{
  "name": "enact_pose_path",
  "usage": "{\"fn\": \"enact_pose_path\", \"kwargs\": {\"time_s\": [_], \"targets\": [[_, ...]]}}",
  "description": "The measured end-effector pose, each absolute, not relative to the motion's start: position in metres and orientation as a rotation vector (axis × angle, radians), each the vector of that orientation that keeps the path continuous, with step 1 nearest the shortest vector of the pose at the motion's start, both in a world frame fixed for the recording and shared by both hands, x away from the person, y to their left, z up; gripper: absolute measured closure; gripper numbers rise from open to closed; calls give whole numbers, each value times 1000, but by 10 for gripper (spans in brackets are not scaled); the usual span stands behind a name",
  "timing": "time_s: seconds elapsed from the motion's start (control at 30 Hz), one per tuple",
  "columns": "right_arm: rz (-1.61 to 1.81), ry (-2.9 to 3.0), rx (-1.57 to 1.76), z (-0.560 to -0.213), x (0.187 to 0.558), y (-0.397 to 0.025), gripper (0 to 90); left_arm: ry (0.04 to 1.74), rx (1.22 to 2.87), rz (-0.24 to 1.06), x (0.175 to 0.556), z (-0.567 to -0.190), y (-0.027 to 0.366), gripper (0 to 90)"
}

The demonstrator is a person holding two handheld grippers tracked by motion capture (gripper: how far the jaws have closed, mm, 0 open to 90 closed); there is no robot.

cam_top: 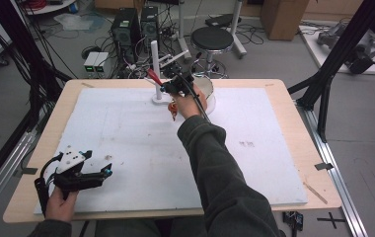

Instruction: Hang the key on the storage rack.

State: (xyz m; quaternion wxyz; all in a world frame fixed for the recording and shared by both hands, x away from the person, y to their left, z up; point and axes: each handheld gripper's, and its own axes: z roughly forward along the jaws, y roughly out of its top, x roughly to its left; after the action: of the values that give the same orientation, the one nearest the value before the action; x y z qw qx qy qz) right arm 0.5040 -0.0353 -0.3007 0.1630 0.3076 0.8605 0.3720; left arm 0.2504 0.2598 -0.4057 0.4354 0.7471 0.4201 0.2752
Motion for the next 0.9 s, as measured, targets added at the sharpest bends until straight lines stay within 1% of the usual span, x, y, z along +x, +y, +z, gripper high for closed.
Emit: {"fn": "enact_pose_path", "kwargs": {"time_s": [0.47, 0.9], "targets": [[978, 2455, 899, -310, 509, -27, 860, 1045, 1858, 683, 250, -406, 259, 187], [960, 2471, 937, -317, 515, -29, 859, 1042, 1858, 686, 250, -406, 259, 187]]}}
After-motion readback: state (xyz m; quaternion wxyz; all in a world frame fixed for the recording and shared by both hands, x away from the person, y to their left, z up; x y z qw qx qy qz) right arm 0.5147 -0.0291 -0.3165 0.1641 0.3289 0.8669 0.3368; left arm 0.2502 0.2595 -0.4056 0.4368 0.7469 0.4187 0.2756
